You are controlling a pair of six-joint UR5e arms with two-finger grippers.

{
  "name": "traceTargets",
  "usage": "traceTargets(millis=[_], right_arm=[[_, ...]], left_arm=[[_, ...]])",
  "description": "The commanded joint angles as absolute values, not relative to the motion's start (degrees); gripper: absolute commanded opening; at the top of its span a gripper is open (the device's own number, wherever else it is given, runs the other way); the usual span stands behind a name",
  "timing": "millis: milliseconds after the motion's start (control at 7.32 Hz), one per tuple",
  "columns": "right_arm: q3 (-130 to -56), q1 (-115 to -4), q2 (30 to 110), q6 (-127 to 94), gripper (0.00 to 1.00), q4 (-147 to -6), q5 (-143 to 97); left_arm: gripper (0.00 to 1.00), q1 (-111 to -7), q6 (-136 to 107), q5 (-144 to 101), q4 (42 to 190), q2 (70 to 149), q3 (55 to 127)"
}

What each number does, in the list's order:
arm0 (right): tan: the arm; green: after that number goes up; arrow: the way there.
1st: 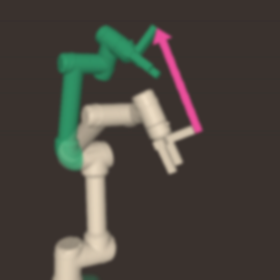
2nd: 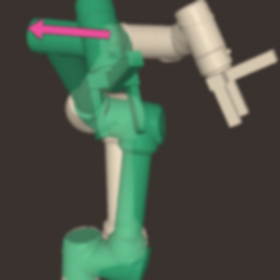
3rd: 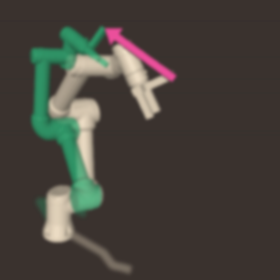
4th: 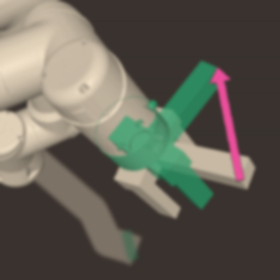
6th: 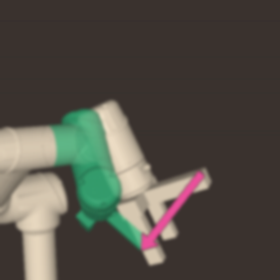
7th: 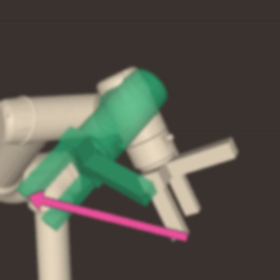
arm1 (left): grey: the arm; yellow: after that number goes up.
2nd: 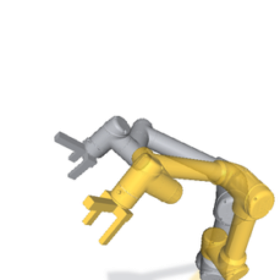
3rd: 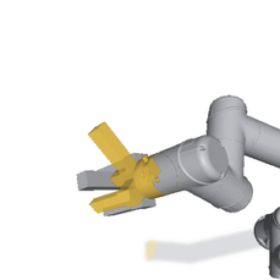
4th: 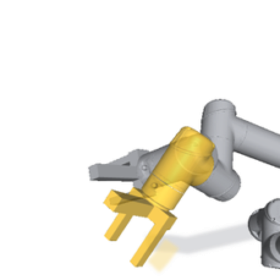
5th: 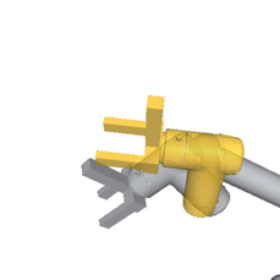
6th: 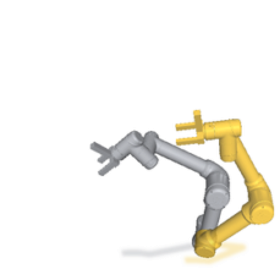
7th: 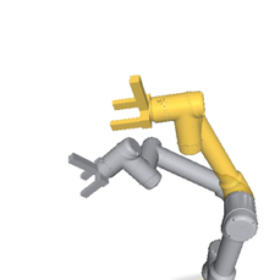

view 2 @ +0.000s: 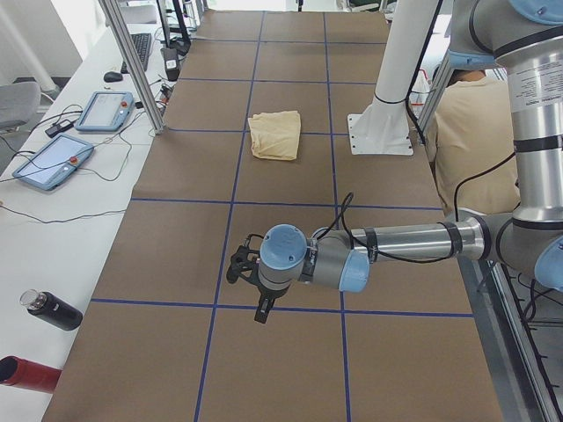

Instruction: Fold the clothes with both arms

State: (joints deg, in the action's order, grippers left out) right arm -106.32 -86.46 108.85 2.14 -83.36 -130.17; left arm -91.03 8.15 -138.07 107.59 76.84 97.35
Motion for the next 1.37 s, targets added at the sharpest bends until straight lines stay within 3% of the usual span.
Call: traceTargets(millis=[0,1230], right_arm=[[-106.3,-86.5,108.9,1.5,1.00,-83.4,-130.2],[-106.3,-86.5,108.7,1.4,1.00,-83.3,-130.3]], left_arm=[[1.00,-91.1,8.1,-138.0,107.6,76.7,97.2],[1.00,-91.1,8.2,-135.1,107.5,75.4,97.6]])
